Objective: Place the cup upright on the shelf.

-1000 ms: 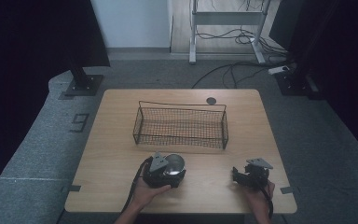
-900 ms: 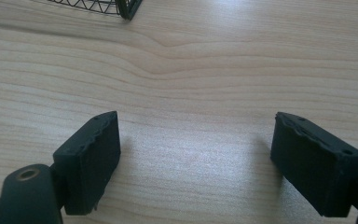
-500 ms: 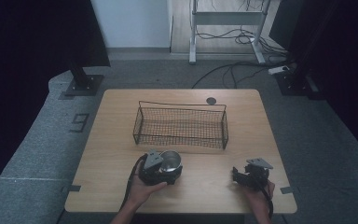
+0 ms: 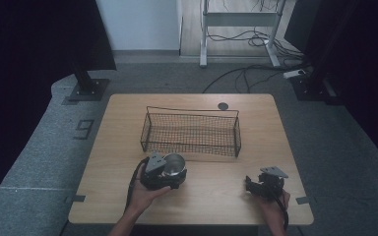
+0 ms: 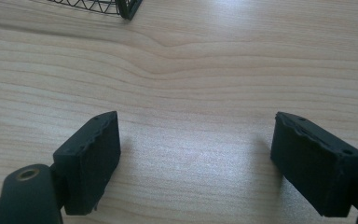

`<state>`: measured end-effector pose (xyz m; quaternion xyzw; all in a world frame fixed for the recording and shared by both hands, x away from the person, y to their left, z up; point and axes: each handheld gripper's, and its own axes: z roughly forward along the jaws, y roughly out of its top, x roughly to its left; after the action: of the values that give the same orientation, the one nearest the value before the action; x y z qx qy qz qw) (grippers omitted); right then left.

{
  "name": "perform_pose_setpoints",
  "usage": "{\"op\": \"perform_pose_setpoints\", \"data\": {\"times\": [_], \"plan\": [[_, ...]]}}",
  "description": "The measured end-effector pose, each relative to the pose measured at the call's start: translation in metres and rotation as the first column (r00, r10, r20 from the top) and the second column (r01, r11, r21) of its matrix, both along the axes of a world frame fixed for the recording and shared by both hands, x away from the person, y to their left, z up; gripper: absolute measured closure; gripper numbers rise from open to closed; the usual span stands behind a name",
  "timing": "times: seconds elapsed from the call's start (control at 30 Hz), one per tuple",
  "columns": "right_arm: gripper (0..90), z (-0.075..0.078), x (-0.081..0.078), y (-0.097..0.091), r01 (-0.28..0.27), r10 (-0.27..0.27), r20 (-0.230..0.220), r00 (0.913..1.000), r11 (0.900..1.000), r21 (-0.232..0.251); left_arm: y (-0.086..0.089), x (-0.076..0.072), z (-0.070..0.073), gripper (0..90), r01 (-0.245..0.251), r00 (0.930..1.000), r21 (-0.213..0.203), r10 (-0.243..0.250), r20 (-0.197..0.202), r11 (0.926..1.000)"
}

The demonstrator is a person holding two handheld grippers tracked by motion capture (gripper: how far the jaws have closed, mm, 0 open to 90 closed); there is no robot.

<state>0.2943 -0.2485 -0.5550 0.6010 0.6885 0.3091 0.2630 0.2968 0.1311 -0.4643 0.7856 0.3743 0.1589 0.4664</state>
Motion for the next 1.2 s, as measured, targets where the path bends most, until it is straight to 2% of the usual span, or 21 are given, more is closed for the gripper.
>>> {"op": "perform_pose_setpoints", "data": {"times": [0.23, 0.4, 0.87, 1.2], "plan": [[15.7, 0.000, 0.000, 0.000, 0.000, 0.000, 0.000, 1.0000, 1.0000, 0.002, -0.003, 0.005, 0.006, 15.6, 0.001, 1.0000, 0.016, -0.001, -0.008, 0.9999], [15.7, 0.000, 0.000, 0.000, 0.000, 0.000, 0.000, 1.0000, 1.0000, 0.002, -0.003, 0.009, 0.012, 15.6, 0.002, 1.0000, 0.004, -0.002, -0.009, 1.0000], [15.6, 0.000, 0.000, 0.000, 0.001, -0.001, 0.000, 1.0000, 1.0000, 0.001, -0.001, 0.017, 0.034, 15.6, -0.009, 0.9997, 0.001, 0.009, 0.022, 1.0000], [15.6, 0.000, 0.000, 0.000, 0.001, -0.001, 0.000, 1.0000, 1.0000, 0.001, 0.001, 0.024, 0.041, 15.6, -0.020, 0.9992, 0.007, 0.020, 0.036, 0.9998]]}}
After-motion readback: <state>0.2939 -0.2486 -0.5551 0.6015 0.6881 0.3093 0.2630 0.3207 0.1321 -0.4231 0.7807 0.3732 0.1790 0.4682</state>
